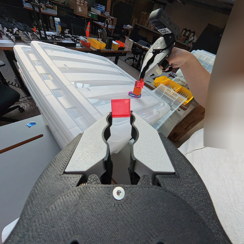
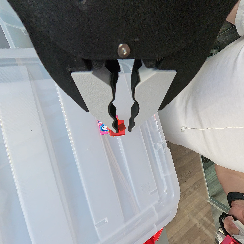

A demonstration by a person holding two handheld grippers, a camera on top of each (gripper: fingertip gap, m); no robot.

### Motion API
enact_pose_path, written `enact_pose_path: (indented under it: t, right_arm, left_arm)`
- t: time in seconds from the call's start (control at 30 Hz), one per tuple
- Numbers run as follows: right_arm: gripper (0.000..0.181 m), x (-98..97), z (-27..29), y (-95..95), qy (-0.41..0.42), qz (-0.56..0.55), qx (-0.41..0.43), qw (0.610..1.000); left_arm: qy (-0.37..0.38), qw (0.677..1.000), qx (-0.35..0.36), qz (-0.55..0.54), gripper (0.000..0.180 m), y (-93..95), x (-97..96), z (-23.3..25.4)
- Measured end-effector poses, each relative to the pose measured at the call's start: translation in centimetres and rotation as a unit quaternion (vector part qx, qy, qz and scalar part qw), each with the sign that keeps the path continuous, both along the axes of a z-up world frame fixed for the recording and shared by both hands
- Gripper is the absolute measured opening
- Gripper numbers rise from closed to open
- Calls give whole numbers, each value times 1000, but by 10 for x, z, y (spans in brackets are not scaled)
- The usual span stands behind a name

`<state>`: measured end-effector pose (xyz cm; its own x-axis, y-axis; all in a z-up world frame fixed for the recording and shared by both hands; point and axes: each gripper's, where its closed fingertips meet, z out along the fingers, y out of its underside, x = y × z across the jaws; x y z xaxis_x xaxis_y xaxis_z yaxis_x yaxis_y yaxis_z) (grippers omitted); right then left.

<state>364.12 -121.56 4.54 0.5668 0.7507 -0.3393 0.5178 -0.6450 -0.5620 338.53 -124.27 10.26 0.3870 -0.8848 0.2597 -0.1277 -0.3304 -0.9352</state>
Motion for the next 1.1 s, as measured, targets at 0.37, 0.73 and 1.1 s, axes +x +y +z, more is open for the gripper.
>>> enact_pose_path:
  t: [0.37, 0.73, 1.1]
  right_arm:
    - [18, 5, -5, 0, -2, -3, 1, 1000]
    - [16, 12, 1, 0, 34, -31, 27, 999]
    - [10, 14, 1, 4, 61, -44, 16, 997]
  left_arm:
    - [0, 1000, -2, 1, 25, -1, 1, -1]
    - [2, 1000, -3, -2, 25, 0, 4, 0]
    - [4, 999, -2, -35, 25, 7, 26, 6]
